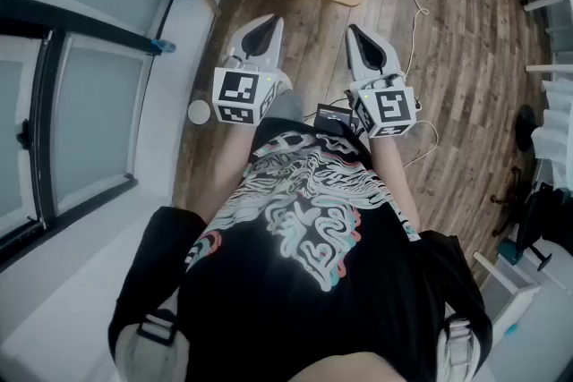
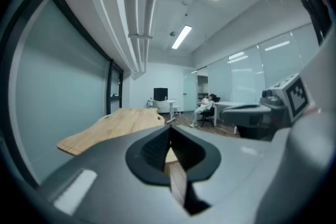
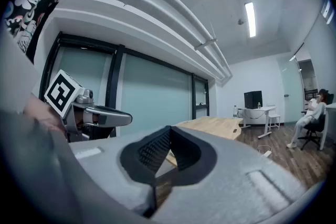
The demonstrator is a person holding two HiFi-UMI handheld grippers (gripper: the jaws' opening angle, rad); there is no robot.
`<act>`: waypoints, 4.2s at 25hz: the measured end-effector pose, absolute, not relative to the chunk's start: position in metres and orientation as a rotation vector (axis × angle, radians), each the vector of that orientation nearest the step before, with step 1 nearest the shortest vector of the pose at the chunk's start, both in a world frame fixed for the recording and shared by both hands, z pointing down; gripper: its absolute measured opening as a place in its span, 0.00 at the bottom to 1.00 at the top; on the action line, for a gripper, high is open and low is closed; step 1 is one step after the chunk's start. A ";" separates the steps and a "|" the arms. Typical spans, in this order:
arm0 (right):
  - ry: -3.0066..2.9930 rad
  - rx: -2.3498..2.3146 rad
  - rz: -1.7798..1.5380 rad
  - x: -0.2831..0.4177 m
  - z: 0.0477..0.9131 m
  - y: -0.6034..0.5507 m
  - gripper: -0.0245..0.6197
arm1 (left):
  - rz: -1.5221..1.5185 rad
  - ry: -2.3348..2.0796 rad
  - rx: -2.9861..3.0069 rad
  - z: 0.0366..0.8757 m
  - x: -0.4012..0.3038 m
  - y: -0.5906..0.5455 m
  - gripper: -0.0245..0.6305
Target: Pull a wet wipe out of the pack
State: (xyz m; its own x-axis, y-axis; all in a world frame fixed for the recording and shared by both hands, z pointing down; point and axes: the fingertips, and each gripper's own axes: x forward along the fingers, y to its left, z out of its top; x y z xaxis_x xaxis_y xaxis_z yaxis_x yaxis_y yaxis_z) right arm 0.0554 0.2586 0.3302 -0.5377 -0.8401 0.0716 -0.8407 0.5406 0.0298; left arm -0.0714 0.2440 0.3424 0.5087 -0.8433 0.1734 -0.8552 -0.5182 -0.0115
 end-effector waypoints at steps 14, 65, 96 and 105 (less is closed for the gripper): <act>-2.713 1.476 0.052 0.059 0.332 0.255 0.04 | 0.255 -1.511 2.655 0.344 -0.071 0.241 0.02; -2.636 1.422 0.224 0.056 0.376 0.041 0.04 | 0.352 -1.465 2.576 0.387 -0.079 0.019 0.02; -2.537 1.435 0.320 0.016 0.405 -0.037 0.04 | 0.397 -1.276 2.661 0.403 -0.099 -0.077 0.02; -2.541 1.411 0.300 0.022 0.403 -0.041 0.04 | 0.397 -1.302 2.650 0.400 -0.095 -0.089 0.02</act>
State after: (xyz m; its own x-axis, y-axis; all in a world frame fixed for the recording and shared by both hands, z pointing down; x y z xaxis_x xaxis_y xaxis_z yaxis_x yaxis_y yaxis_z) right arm 0.0221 -0.0405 0.4027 -0.5150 -0.8076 0.2872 -0.8523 0.5182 -0.0712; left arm -0.0951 -0.0888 0.4004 0.5854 -0.7506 0.3065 -0.7938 -0.6075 0.0283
